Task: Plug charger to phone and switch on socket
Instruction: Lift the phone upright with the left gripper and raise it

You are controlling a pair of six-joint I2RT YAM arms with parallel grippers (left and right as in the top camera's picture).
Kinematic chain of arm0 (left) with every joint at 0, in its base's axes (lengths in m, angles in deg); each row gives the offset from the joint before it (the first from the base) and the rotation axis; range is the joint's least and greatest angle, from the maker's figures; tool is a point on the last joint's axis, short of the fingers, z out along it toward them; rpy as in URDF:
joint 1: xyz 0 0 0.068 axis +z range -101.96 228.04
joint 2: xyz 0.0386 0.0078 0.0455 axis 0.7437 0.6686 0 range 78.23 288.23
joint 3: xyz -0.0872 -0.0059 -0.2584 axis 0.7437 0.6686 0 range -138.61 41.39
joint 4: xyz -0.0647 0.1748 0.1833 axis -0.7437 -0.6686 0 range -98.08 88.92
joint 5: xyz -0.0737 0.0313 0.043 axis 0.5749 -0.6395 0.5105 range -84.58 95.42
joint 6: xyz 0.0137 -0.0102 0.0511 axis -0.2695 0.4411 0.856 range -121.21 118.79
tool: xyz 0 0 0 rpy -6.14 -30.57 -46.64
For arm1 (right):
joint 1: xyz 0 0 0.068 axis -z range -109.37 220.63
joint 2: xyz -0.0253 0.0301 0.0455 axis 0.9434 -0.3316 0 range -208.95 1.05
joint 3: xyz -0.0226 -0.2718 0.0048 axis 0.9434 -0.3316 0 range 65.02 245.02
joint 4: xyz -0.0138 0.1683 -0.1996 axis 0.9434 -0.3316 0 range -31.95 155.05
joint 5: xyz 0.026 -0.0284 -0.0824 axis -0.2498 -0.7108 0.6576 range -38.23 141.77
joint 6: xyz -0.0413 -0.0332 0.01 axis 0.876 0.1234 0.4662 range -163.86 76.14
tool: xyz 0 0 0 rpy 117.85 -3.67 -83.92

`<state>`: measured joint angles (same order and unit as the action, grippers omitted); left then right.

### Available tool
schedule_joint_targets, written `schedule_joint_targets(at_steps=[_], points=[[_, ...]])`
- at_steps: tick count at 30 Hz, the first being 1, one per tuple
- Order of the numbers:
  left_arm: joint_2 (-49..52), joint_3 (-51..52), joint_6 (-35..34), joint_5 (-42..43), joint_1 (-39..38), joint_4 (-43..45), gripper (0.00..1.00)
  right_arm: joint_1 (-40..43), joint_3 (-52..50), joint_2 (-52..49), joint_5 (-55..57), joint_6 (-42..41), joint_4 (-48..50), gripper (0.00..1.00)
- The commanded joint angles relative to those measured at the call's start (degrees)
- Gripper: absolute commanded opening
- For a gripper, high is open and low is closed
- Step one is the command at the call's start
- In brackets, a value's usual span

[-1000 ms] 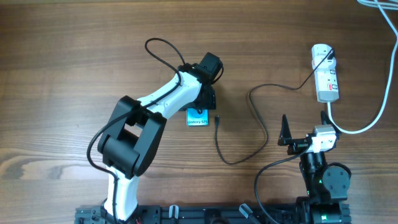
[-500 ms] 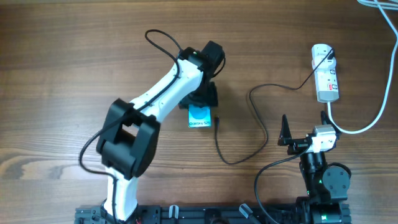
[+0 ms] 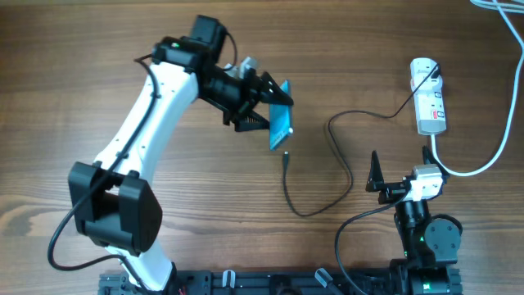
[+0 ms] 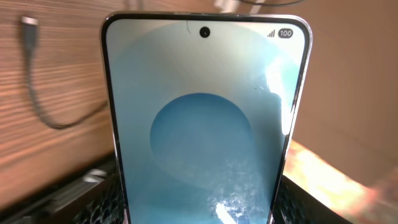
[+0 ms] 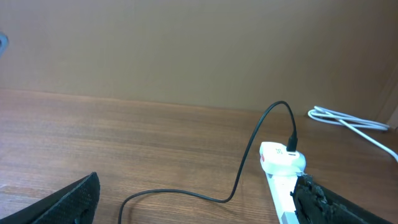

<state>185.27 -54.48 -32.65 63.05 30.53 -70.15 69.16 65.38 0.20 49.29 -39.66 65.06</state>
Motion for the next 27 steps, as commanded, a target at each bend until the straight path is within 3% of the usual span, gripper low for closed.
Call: schedule_joint_targets(at_steps=[1,10,15,18,27], points=[[-1.7,-1.5,-4.3,16.2,4.5,0.3,0.68,-0.3,-0.1,0.4,0.7,0.3,0.2,1.00],[-1.7,-1.5,-15.4,20.8,7.6,4.9,0.68,-0.3,-0.1,0.4,0.7,0.3,0.2,1.00],[-1.7,-1.5,-16.2,25.8,7.8,9.6,0.68,-0.3,-0.1,0.4,0.7,0.3,0.2,1.00],[-1.7,-1.5,-17.6,25.7,7.8,9.7,0.61,-0.3,-0.1,0.4,0.7,0.3,0.2,1.00],[-1.7,-1.5,-21.6,25.7,7.8,9.8,0.62,-0.3,-0.1,0.4,0.7,0.3,0.2,1.00]])
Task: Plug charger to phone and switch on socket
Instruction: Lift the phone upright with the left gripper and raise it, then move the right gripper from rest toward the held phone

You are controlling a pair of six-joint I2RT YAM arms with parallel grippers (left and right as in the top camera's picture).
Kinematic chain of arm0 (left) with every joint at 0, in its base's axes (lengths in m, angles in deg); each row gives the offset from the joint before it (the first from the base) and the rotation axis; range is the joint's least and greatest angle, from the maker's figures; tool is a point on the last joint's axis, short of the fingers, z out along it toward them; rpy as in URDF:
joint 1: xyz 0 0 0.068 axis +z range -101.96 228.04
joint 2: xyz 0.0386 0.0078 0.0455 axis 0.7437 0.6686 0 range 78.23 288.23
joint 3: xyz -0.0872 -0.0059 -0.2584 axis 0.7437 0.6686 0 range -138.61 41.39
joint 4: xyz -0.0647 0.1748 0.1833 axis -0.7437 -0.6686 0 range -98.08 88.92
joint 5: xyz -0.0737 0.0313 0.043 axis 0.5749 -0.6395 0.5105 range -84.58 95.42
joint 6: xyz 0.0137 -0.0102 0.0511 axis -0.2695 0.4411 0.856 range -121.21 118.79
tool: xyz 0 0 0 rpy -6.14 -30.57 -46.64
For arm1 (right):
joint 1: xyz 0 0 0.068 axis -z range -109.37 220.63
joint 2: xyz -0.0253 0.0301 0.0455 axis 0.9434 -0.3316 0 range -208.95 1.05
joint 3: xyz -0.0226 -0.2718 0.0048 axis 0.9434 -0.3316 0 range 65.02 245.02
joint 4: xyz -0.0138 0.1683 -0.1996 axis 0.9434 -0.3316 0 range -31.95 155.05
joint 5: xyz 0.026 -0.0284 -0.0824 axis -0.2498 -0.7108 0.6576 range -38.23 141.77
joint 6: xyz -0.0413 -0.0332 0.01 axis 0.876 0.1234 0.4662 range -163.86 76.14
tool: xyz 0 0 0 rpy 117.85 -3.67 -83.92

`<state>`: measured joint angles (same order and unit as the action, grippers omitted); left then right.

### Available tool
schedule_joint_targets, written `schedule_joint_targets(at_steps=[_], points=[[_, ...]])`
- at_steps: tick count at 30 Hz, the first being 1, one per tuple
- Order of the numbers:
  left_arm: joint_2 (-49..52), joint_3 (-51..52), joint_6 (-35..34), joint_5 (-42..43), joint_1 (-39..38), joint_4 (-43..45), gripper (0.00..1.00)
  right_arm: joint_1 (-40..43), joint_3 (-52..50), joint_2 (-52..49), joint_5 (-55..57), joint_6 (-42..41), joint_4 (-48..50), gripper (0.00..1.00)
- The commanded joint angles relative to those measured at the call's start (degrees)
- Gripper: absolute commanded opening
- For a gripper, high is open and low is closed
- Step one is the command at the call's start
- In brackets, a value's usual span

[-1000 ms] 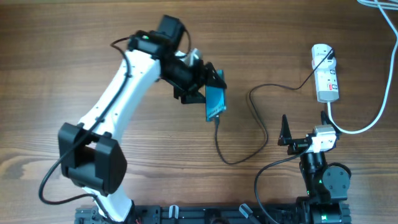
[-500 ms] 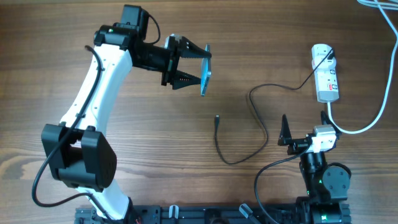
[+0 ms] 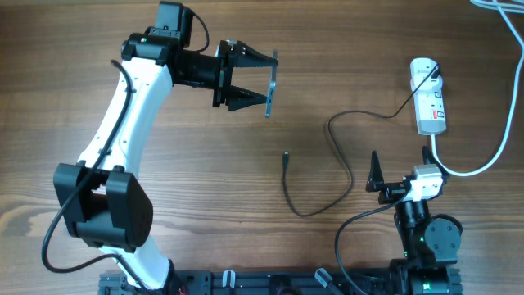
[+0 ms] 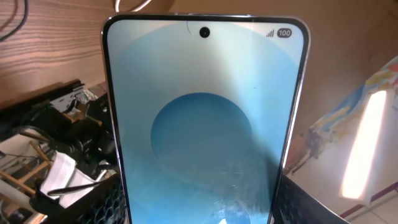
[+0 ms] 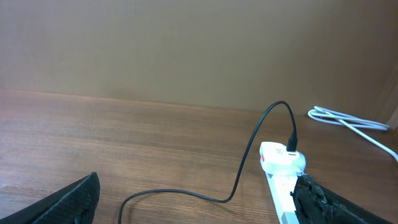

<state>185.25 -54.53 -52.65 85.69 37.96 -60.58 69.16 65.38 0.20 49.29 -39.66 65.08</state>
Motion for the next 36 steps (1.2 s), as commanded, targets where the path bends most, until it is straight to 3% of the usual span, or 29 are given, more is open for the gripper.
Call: schedule_joint_targets(at_steps=[1,13,36], points=[[-1.7,-1.5,-1.6,3.1,0.4,0.2,0.62,-0.3,-0.1,0.4,0.7,0.3,0.1,1.00],[-1.7,-1.5,-1.6,3.1,4.8,0.2,0.63,-0.3,-0.1,0.4,0.7,0.3,0.1,1.00],[-1.7,-1.5,-1.6,3.1,4.7,0.2,0.64,-0.3,-0.1,0.4,0.7,0.3,0.1,1.00]])
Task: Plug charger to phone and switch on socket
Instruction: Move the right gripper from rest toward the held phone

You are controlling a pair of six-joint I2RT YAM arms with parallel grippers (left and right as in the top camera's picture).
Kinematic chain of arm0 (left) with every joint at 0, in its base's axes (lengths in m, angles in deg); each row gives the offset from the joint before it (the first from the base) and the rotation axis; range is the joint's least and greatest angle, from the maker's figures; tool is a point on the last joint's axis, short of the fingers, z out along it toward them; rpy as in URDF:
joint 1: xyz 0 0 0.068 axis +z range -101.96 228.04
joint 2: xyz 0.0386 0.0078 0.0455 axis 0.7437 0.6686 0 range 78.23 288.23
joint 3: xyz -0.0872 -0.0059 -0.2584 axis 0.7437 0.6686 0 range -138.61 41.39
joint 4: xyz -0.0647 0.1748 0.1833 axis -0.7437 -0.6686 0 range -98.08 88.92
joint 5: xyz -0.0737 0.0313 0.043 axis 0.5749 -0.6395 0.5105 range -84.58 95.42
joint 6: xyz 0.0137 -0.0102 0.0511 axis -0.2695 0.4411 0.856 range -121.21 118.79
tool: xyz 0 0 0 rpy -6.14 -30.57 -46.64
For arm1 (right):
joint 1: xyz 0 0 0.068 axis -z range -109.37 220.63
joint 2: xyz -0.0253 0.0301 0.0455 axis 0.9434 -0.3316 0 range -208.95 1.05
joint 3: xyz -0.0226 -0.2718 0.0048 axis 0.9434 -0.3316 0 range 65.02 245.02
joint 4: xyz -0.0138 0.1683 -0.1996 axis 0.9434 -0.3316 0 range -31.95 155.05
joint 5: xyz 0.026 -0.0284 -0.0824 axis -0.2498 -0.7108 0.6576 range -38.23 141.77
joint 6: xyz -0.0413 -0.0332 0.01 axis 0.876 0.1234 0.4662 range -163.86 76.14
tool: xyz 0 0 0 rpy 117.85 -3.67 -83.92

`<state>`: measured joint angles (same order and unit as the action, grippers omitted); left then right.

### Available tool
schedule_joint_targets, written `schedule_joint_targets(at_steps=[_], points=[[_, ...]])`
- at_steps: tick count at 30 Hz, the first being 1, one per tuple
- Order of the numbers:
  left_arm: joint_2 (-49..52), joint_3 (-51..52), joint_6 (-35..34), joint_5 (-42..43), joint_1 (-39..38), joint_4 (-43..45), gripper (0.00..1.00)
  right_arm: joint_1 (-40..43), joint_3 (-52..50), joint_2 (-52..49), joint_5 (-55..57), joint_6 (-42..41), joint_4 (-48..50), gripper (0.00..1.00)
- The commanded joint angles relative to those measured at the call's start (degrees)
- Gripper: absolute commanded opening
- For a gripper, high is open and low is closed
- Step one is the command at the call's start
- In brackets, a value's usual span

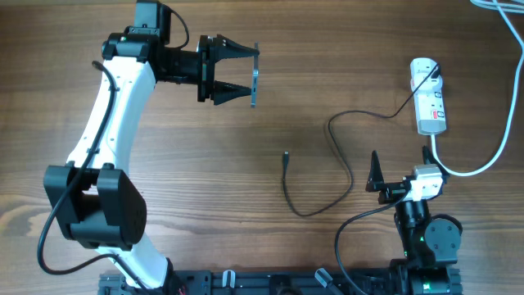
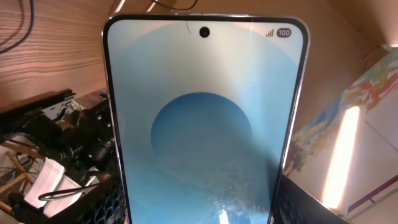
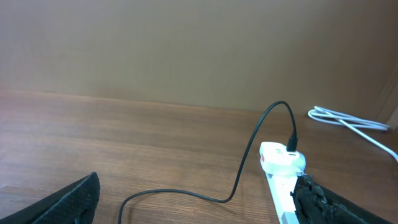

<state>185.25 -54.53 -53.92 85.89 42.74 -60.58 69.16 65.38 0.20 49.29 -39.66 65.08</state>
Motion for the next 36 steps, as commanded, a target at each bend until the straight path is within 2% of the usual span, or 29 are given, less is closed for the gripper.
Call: schedule_joint_targets(at_steps=[1,21,22,24,26,30,32,33,36], points=[[-1.7,-1.5,-0.3,2.9,0.0,0.2,0.63,-0.3,-0.1,0.4,0.7,0.3,0.1,1.00],[-1.7,-1.5,-0.5,3.1,0.0,0.2,0.66,-0.3,-0.1,0.4,-0.6,-1.0,0.2,1.00],[-1.7,-1.5,-0.5,3.1,0.0,0.2,0.66,-0.3,-0.1,0.4,-3.8,-4.5,0.3,1.00],[-1.7,-1.5,-0.5,3.1,0.0,0.2,0.66,-0.3,-0.1,0.4,-12.3,-18.7,1.2,1.00],[-1.7,-1.5,-0.5,3.1,0.0,0.2,0.66,-0.3,-0.1,0.4,-17.7,-38.1,1.7,1.00],[-1.7,-1.5,-0.5,3.1,0.0,0.2,0.66,-0.3,-0.1,0.3,-20.5,-72.3,3.4,1.00],[-1.7,-1.5,-0.5,3.1,0.0,0.2,0.66,-0.3,-0.1,0.3,-26.3,-77.7,11.4,1.00],[-1.7,-1.5,-0.5,3.1,0.0,0.2,0.66,-0.3,-0.1,0.3,-28.9,-79.2,18.6,1.00],[-1.7,-1.5,-0.5,3.1,0.0,0.2,0.66,-0.3,0.9,0.2,-30.4,-79.2,34.5,1.00]])
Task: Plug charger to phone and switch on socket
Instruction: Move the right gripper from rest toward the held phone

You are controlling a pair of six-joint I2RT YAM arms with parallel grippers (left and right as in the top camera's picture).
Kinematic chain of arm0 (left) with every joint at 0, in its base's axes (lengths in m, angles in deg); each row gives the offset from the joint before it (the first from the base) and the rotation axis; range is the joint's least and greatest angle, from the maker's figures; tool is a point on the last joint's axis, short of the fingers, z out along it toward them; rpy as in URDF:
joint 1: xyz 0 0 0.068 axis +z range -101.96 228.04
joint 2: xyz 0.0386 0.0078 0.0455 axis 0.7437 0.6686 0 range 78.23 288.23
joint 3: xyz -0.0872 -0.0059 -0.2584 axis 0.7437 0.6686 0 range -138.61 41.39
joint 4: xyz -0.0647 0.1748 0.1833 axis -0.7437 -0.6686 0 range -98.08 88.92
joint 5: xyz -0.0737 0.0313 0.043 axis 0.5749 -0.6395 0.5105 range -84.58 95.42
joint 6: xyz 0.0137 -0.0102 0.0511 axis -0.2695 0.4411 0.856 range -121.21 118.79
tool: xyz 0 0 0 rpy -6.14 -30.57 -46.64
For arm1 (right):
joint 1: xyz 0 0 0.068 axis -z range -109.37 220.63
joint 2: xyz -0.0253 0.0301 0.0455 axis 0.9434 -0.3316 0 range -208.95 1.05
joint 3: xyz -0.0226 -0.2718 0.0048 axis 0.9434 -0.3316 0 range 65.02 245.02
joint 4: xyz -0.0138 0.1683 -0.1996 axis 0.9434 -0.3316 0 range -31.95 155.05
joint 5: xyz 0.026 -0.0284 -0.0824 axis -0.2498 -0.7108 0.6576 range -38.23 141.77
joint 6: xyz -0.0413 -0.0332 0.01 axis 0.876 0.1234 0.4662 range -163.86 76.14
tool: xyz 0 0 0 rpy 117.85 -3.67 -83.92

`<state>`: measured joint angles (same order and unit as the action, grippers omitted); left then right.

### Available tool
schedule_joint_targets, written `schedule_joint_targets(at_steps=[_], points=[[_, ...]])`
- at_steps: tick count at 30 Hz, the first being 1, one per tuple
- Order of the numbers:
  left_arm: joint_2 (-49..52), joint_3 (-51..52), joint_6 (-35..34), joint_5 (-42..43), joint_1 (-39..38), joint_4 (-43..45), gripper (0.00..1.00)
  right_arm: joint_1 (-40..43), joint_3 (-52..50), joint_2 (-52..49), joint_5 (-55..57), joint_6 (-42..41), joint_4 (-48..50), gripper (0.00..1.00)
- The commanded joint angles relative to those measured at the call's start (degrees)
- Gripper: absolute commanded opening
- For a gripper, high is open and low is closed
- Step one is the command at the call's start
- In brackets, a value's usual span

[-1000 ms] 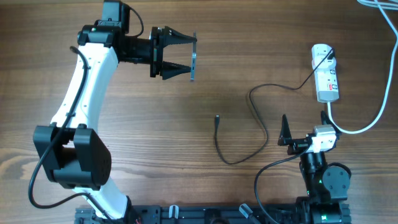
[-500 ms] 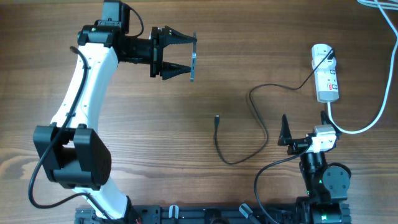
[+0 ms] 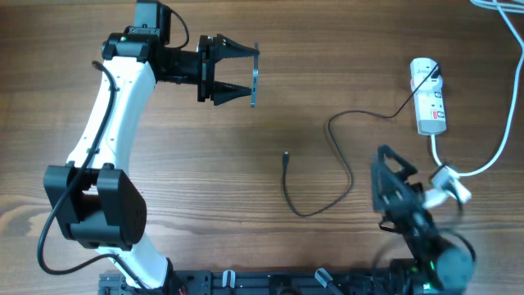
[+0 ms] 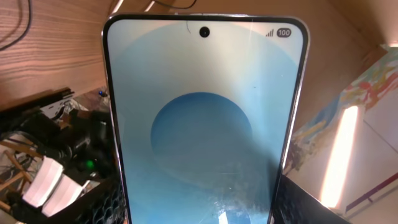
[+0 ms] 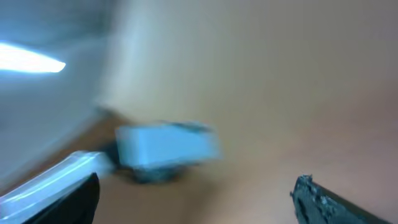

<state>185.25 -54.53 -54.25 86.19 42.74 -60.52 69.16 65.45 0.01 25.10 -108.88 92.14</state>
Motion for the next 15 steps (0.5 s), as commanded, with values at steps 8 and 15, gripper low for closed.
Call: schedule_joint_targets(at_steps=[8,15], points=[[-1.7,-1.5,-0.2,2.8,0.0,0.1,0.66,-0.3,26.9,-13.7,-14.4,22.5,-25.6,1.00],[-1.7,-1.5,-0.2,2.8,0.0,0.1,0.66,-0.3,49.9,-41.1,-8.8,36.6,-60.8,1.00]])
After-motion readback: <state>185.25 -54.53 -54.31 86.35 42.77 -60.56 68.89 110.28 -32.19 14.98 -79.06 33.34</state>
